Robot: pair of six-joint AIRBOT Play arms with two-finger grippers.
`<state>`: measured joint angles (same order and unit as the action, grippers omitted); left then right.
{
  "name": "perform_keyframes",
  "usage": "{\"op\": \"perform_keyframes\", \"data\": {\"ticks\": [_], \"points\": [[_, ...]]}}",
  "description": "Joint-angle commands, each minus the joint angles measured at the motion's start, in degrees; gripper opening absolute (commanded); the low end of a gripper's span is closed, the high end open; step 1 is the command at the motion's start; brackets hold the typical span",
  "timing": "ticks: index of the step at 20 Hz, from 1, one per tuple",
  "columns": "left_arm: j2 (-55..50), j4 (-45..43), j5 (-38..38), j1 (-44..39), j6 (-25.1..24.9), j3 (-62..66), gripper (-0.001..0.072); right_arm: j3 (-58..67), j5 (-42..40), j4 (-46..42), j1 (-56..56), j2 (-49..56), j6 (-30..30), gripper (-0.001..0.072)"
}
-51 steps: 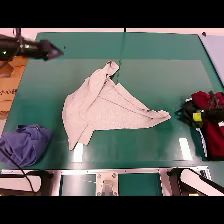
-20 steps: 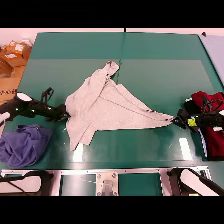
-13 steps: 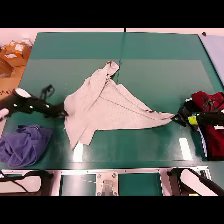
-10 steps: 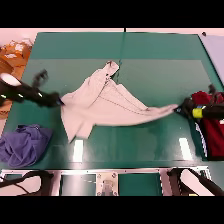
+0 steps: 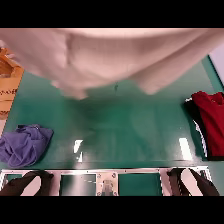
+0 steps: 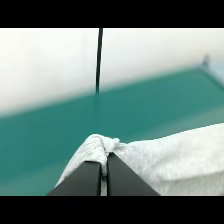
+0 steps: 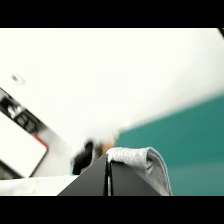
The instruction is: Fold the shirts.
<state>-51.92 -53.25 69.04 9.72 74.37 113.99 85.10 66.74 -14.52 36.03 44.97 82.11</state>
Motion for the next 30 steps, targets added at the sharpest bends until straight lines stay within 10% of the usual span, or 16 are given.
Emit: {"op": "perform_keyframes", "data": {"ticks": [1, 7, 13, 20, 30], "points": [[5.7, -0.3, -4.1, 0.0, 1.7, 9.7, 0.0022, 11.3, -5.8, 3.8, 5.1, -4.0, 1.7, 0.0012], [7.2, 2.0, 0.1, 0.0, 3.8, 7.2, 0.0022, 12.7, -4.3, -3.8, 9.4, -7.9, 1.7, 0.0012], [4.0, 4.0, 0.0, 0.0, 3.6, -21.2, 0.0023, -8.0, -2.4, -7.6, 5.3, -5.8, -4.6, 0.0012], [-15.4, 14.5, -23.7, -2.1, -10.4, -53.1, 0.0023, -35.4, -24.6, -9.7, -17.6, 17.1, -20.4, 0.0012], [-41.3, 24.2, -35.7, -6.3, -17.9, -31.2, 0.0022, -6.3, -23.3, -5.9, -22.0, 55.2, -21.0, 0.0013]]}}
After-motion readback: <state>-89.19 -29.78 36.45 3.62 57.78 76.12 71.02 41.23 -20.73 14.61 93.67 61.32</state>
